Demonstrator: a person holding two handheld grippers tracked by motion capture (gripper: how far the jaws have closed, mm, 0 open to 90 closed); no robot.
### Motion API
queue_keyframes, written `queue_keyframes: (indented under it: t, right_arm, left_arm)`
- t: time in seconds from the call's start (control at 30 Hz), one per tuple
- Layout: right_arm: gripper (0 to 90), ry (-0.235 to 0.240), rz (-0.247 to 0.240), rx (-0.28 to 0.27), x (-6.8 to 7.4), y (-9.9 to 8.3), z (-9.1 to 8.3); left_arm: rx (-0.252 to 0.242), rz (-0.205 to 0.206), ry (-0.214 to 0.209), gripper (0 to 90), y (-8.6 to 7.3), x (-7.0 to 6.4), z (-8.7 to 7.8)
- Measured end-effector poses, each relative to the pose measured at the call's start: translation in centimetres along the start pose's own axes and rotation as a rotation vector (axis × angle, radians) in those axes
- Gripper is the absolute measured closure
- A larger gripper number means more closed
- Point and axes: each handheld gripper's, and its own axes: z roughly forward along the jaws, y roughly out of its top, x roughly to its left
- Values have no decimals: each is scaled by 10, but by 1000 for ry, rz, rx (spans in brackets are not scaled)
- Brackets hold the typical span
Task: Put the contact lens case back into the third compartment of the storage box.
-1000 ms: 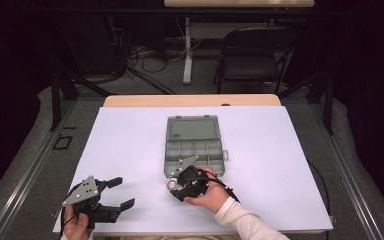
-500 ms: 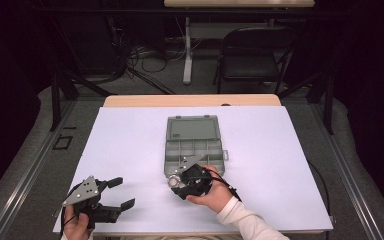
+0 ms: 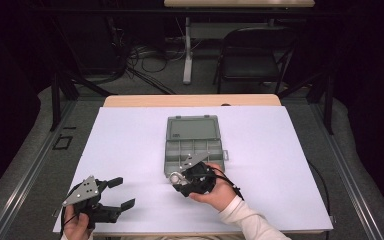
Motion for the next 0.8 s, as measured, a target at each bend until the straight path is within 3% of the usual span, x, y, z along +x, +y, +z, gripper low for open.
queue_keyframes:
  t: [0.8]
  right_arm:
    - [487,-68,45,-79,-22,1,-32]
  left_arm:
    - [-5,-3,5,157,0,0,0]
